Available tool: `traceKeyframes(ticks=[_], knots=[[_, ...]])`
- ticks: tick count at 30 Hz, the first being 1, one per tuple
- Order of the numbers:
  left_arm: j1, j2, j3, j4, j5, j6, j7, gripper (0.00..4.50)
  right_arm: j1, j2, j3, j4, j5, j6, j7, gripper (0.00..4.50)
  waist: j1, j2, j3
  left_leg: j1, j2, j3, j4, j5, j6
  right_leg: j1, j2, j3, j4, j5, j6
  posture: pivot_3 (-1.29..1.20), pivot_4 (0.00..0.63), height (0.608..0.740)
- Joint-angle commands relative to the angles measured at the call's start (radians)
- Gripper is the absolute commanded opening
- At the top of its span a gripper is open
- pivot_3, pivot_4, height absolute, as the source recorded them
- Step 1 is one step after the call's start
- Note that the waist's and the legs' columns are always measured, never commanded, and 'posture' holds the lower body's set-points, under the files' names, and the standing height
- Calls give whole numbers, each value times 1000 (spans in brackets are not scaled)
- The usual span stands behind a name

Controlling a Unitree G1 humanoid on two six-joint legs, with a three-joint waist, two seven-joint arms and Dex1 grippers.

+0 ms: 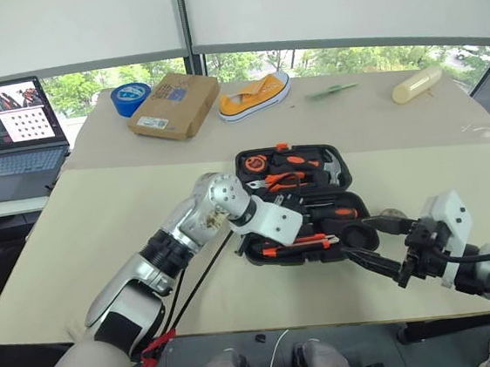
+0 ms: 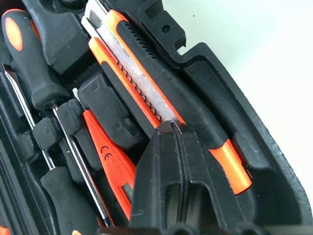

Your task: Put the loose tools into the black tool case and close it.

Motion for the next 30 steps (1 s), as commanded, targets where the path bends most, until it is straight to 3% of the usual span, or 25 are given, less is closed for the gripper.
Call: traceKeyframes(ticks=[1, 11, 16, 21, 26, 30], knots=[[61, 1, -96, 77, 69, -7, -14, 69, -6, 3, -15, -35, 1, -20, -6, 4500, 0, 0, -1, 0, 0, 0, 0, 0, 1, 0, 0, 0, 0, 0, 0, 0, 150, 731], [71, -19, -111, 122, 136, -78, 48, 69, -2, -5, -20, -29, 1, -18, 2, 4500, 6, 0, -11, 2, -2, -1, -1, -3, 4, 2, -4, -1, -1, -1, 1, 0, 150, 731], [46, -45, -22, 107, 44, 52, 4, 69, -18, -9, -20, -13, 0, -19, 8, 4500, 9, 0, -12, 4, -4, -1, -1, -5, 8, 2, -8, -1, -2, -3, 5, 0, 150, 731], [-14, -44, 131, -46, -179, 360, -133, 69, -35, -15, -24, 5, -2, -19, 17, 4500, -3, 1, -11, -5, -4, -1, -1, -3, 4, -5, -7, -2, -1, -2, 7, 0, 150, 731], [-48, 15, 172, -120, -257, 419, -187, 69, -57, -20, -24, 19, 1, -15, 20, 4500, -3, 1, -8, -16, -7, -1, -1, 3, -4, -16, 0, -2, 4, -1, 4, 0, 150, 731], [-54, -2, 296, -108, -349, 471, -89, 69, -52, -51, -70, 46, -20, -23, 37, 4500, -1, 0, -7, -16, -8, -1, -1, 2, -3, -15, 0, -1, 3, -2, 5, 0, 150, 731]])
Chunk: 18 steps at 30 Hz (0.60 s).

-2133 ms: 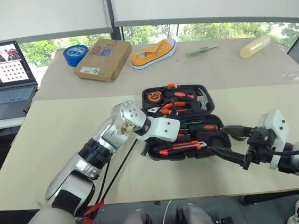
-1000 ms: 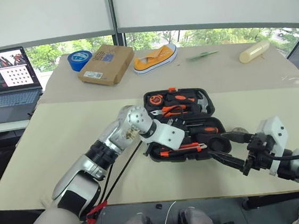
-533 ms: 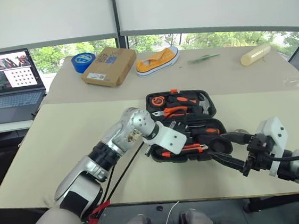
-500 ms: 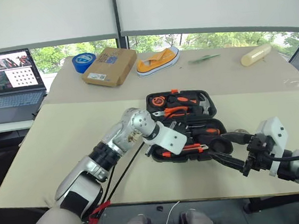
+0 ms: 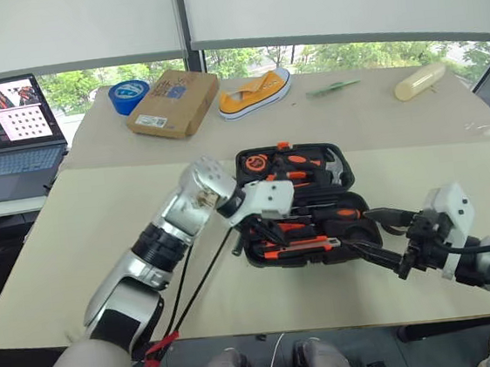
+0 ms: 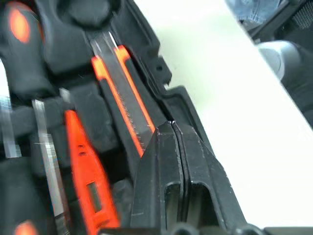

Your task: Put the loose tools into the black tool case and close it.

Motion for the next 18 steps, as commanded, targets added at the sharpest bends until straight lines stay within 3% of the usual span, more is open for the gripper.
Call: traceKeyframes(ticks=[1, 3, 5, 9, 16, 18], knots=[[-3, -29, 160, -16, -116, 31, 108, 69, 1, -41, -95, 26, -17, -21, 20, 4500, 2, 0, 1, 0, 0, 0, 0, -1, 1, 1, -1, 0, 0, 0, 1, 0, 150, 731], [11, -32, 254, -7, -164, 61, 187, 69, 19, -66, -160, 74, -26, -19, 44, 4500, 3, -1, 2, 0, -1, 0, 1, -1, 2, 1, -2, 0, -1, 0, 2, 0, 150, 731], [18, 21, 303, -17, -215, 156, 182, 451, 42, -102, -224, 131, -40, -20, 85, 4500, 2, -1, 2, 0, -1, 0, 1, -2, 3, 2, -4, 1, -2, 0, 3, 0, 150, 731], [77, 160, 361, -135, -330, 283, 117, 1688, 59, -169, -274, 259, -74, -29, 165, 4500, -15, -1, 4, 1, 0, 1, -1, -1, 2, 1, -1, 0, -1, 0, 3, 0, 150, 731], [223, 267, 397, -380, -462, 348, 140, 4281, -76, -225, -102, 467, -202, -132, 231, 4500, -25, 0, 9, 6, 0, 0, -2, 0, 0, 7, -5, 1, -2, 0, 4, 0, 150, 731], [259, 287, 387, -431, -474, 332, 147, 4466, -120, -227, -30, 505, -251, -177, 249, 4500, -23, 1, 11, 9, 0, 0, -2, 0, -1, 9, -6, 1, -3, 0, 4, 0, 150, 731]])
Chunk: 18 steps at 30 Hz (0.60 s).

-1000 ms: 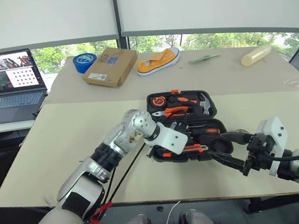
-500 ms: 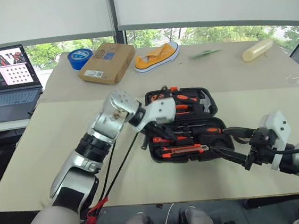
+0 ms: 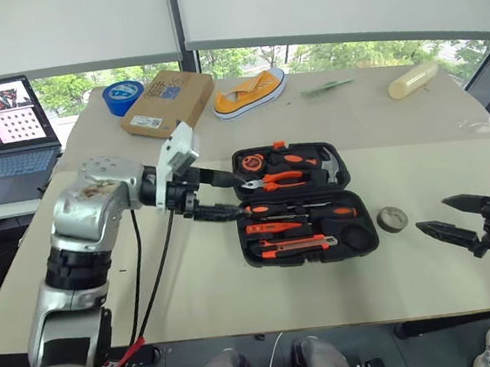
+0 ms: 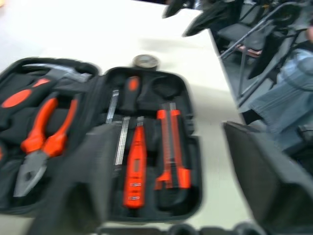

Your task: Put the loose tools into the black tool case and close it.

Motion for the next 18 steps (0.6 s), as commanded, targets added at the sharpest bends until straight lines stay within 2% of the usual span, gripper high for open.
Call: traceKeyframes(ticks=[1, 6, 10, 14, 18], knots=[[42, 39, 4, -113, -43, -22, 13, 4466, -72, -22, 106, 60, -88, -100, 36, 4500, 0, 1, 2, 1, 0, 0, 0, 0, -1, 1, 0, 0, 0, 0, 0, 0, 150, 731], [93, 66, -26, -176, -23, -71, 65, 4466, -195, -8, 295, 179, -233, -215, 63, 4500, -2, 6, 6, 3, 0, 0, -1, 1, -1, 3, 0, 0, 0, 0, -1, 0, 150, 731], [99, 80, -25, -194, -48, -59, 98, 4466, -260, 13, 380, 274, -309, -294, 74, 4500, 0, 8, 9, 5, 0, 0, -1, 1, -2, 4, 0, 0, 1, -1, -1, 0, 150, 731], [111, 96, -30, -200, -50, -69, 122, 4500, -298, 46, 426, 328, -344, -337, 78, 3526, -1, 8, 9, 5, 0, 0, -2, 2, -4, 4, 0, -1, 1, -1, -2, 0, 150, 731], [117, 108, -33, -198, -48, -82, 135, 4500, -308, 65, 438, 337, -362, -349, 75, 2105, -2, 8, 10, 6, 0, 0, -2, 2, -4, 4, 1, -2, 1, -1, -2, 0, 150, 731]])
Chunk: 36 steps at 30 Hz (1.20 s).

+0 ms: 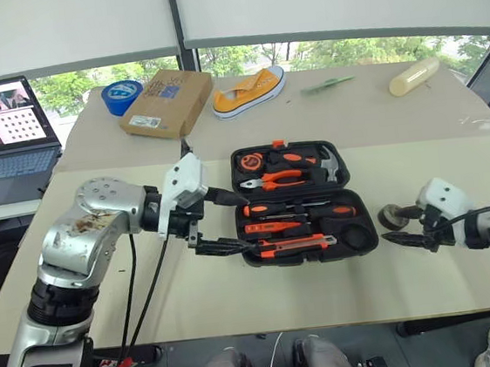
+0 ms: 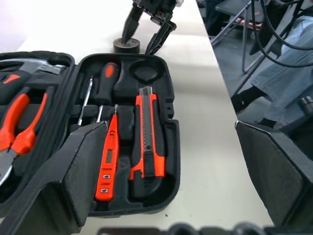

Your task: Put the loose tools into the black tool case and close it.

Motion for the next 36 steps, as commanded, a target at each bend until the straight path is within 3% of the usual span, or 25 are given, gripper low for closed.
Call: traceKeyframes(ticks=[1, 6, 10, 14, 19, 26, 36], knots=[[-5, 14, 5, -24, -11, -22, 17, 4500, -9, 10, 2, 0, -17, -18, -2, 1690, 0, 0, 0, 0, 0, 0, 0, 0, 0, 0, 0, 0, 0, 0, 0, 0, 150, 731], [-5, 15, -22, 10, 19, -59, 25, 4500, 12, 20, -34, -43, 5, -8, -9, 58, 0, 0, 0, 1, 0, 0, 0, 0, 0, 1, 0, 0, 0, 0, 0, 0, 150, 731], [-14, 17, -31, 33, 21, -79, 26, 4500, 19, 5, -103, -124, 76, 30, 13, 20, 0, 1, 1, 1, 0, 0, 0, 0, 0, 1, -1, 0, 0, 0, 0, 0, 150, 731], [-19, 20, -34, 47, 21, -95, 18, 4500, -15, -11, -191, -296, 242, 214, 30, 20, -1, 3, 3, 1, 0, 0, 0, 0, 0, 0, -1, 1, 0, 0, 0, 0, 150, 731], [-30, 7, -50, 60, 30, -121, 15, 4500, -28, -44, -172, -511, 366, 368, 59, 20, 1, 3, 3, 1, 1, -1, 0, 0, -1, 0, -1, 0, 0, 0, -1, 0, 150, 731], [-36, -7, -70, 68, 34, -140, 23, 4500, 18, -59, 6, -588, 213, 305, 34, 20, 6, 2, 4, 0, 0, -1, 0, 0, 0, 0, -2, 0, -1, 0, 0, 0, 150, 731], [-33, 3, -66, 65, 38, -141, 20, 4500, 66, -65, 62, -505, 76, 232, 15, 20, 2, 1, 5, -1, 0, -1, 0, 0, 0, -1, -1, -1, 0, 0, 0, 0, 150, 731]])
